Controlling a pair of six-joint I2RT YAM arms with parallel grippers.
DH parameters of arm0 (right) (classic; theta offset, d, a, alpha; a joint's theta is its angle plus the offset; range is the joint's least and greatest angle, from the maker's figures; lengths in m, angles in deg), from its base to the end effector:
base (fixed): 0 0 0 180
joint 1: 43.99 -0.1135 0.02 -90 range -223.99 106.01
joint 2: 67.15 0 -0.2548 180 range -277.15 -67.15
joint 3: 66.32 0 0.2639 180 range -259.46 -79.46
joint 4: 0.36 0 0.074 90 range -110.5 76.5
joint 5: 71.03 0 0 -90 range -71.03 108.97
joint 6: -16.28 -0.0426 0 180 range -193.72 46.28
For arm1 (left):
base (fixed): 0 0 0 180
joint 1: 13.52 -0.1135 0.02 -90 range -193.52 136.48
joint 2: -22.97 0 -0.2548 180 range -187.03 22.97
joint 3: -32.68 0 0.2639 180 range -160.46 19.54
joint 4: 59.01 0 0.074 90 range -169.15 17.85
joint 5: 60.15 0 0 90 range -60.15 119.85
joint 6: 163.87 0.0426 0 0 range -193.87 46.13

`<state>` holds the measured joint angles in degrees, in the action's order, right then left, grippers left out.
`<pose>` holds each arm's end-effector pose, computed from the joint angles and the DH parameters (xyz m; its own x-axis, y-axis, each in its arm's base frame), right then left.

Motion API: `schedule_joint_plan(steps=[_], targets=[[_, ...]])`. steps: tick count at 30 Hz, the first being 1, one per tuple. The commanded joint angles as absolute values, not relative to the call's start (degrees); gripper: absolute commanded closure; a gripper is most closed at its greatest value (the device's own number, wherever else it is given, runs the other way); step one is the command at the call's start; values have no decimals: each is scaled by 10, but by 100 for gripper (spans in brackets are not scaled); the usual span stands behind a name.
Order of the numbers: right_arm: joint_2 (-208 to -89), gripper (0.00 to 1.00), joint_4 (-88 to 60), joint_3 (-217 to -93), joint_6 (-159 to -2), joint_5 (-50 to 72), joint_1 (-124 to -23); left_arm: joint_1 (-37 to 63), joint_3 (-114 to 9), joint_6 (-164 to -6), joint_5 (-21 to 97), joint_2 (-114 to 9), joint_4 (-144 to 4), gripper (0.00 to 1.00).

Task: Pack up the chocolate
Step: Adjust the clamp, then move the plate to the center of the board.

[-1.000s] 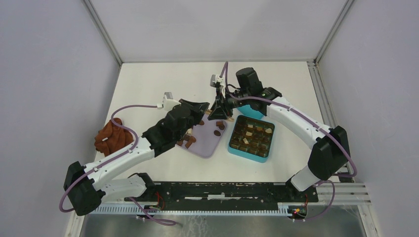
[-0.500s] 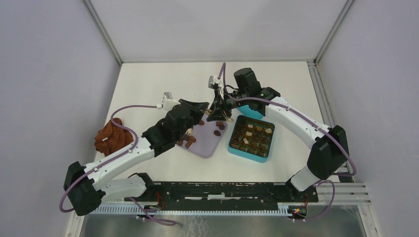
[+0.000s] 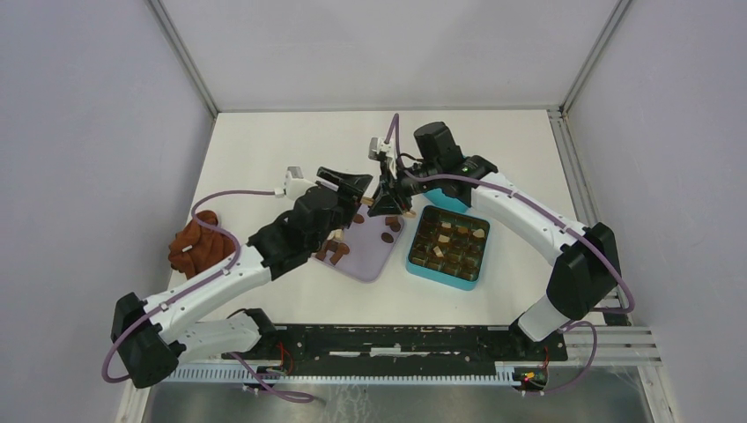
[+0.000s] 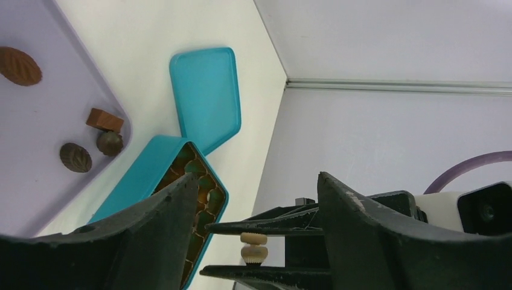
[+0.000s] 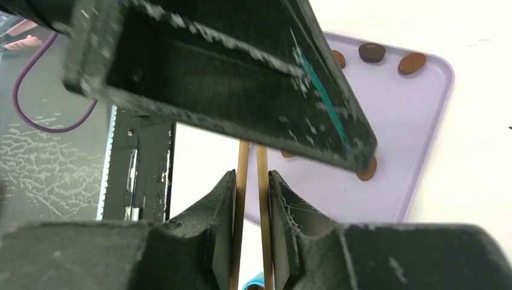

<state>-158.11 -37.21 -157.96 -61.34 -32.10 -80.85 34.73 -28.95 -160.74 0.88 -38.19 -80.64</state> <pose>0.2758 0.2482 0.3119 -0.2727 -0.3728 -0.8869 -0.9602 0.0472 0.2754 0.1917 -0.1838 0.2987 -0.3645 -0.9035 -0.2255 -0.2208 0.3191 -0.9216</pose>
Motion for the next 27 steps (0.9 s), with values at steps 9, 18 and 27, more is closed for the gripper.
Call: schedule_joint_plan(steps=[9, 18, 27], targets=[[-1573, 66, -428, -1595, -516, -251, -801, 346, -456, -1334, -74, -303, -1090, 20], [-1581, 56, -455, -1587, -458, -174, -824, 339, -447, -1310, -85, -299, -1148, 20], [-1625, 55, -499, -1611, -417, -65, -866, 231, -407, -1258, 15, -307, -1119, 18]])
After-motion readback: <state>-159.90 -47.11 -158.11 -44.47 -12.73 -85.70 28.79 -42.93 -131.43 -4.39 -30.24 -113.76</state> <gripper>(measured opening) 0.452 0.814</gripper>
